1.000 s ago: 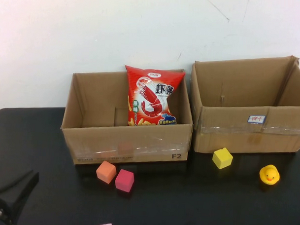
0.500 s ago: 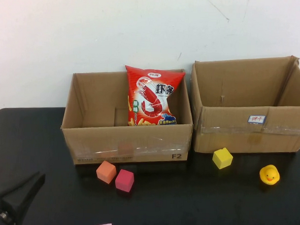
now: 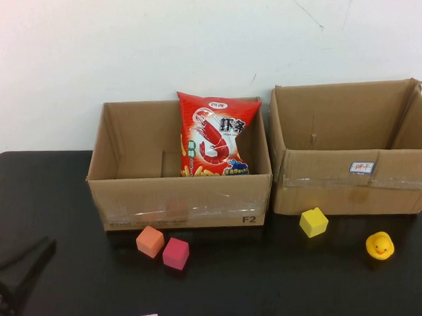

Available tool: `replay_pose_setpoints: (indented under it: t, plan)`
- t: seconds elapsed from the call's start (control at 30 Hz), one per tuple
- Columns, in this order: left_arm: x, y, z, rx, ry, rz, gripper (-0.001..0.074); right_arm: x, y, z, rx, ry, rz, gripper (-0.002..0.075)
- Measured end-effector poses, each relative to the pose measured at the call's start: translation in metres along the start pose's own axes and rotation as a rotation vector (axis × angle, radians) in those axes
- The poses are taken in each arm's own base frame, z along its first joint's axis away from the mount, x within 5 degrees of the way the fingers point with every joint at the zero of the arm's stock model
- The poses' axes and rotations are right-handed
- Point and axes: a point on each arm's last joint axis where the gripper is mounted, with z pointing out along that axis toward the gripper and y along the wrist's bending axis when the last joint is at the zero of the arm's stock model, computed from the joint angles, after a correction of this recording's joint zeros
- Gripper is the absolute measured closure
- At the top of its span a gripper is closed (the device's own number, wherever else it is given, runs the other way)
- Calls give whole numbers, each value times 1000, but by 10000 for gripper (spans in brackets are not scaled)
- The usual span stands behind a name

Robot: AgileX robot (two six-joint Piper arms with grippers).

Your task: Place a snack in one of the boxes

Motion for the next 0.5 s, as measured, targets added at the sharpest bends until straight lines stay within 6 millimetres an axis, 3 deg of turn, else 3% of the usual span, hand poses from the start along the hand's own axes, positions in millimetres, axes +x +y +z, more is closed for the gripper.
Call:
replay_pose_setpoints:
  t: [0.17, 0.37, 0.5]
  plan:
    - [-6, 14, -14, -105, -87, -39, 736, 0, 0, 0, 0, 0, 0, 727]
    - [-11, 36, -46, -370, -217, -16, 736, 0, 0, 0, 1, 2, 0, 727]
    - [-12, 43, -63, -526, -292, -91, 736, 0, 0, 0, 1, 2, 0, 727]
